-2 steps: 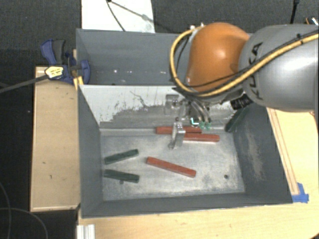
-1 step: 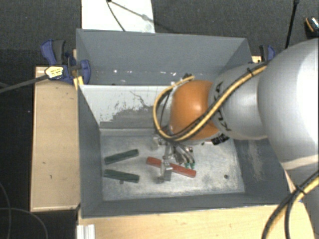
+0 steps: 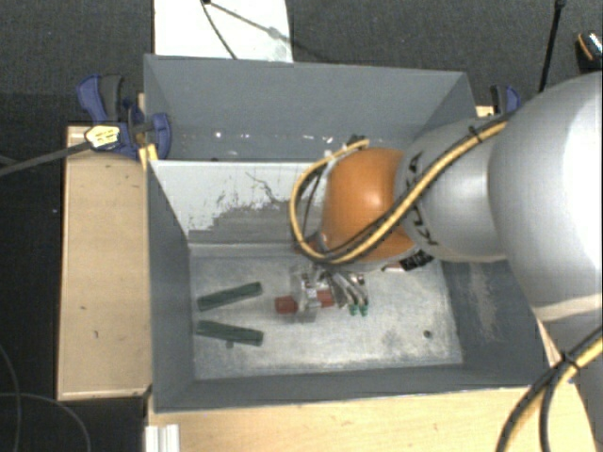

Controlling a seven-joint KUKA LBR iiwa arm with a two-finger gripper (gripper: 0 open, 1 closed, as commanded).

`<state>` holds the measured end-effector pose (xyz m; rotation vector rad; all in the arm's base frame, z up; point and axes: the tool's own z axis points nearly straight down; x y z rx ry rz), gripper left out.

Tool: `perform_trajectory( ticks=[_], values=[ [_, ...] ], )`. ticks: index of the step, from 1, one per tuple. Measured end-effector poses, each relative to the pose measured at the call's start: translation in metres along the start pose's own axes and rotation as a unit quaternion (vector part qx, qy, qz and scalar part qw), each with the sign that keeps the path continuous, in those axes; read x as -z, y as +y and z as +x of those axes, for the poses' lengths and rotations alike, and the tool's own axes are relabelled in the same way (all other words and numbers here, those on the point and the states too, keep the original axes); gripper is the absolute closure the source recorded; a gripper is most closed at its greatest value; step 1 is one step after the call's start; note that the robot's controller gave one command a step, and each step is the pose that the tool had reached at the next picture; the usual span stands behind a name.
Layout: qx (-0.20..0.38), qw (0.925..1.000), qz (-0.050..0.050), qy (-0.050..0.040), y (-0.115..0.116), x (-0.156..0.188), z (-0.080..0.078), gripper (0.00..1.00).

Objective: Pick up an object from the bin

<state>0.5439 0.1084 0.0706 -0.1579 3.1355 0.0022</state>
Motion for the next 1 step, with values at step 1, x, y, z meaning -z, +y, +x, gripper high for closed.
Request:
perform_trajectory(
  ticks=[1],
  values=[
    [0.010, 0.9999, 0.000, -0.0045, -0.0115, 0.1517, -0.0076, 1.00]
  ],
)
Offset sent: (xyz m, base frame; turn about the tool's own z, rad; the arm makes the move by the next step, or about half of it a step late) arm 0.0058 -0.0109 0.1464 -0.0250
